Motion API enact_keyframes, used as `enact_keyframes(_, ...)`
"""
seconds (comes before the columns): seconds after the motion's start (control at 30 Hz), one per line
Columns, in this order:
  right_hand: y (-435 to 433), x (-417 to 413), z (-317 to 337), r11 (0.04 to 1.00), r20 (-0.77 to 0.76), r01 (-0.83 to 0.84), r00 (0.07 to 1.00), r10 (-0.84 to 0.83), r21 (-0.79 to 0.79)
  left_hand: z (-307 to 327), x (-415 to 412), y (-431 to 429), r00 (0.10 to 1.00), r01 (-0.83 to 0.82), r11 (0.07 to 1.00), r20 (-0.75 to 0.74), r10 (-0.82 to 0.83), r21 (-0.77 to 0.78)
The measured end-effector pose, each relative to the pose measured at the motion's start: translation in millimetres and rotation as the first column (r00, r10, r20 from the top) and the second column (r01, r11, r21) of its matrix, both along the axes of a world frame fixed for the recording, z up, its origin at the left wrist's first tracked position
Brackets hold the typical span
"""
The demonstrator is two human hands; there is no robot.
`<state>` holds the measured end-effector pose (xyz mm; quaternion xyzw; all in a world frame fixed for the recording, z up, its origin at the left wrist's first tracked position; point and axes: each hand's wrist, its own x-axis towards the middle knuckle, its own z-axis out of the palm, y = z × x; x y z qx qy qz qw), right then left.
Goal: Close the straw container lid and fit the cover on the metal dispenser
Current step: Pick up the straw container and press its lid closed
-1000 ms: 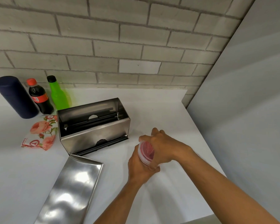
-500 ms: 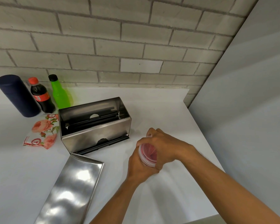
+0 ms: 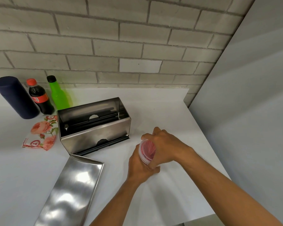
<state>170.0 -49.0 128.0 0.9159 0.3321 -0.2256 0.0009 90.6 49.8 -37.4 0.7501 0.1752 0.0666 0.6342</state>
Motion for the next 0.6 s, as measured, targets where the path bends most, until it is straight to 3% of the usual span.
enact_keyframes(0.6,9.4,-9.6,-8.3,0.966,-0.055,0.257,0.965,-0.255,0.038,0.8,-1.2,0.9,1.000,0.002,1.000,0.012,-0.002,-0.027)
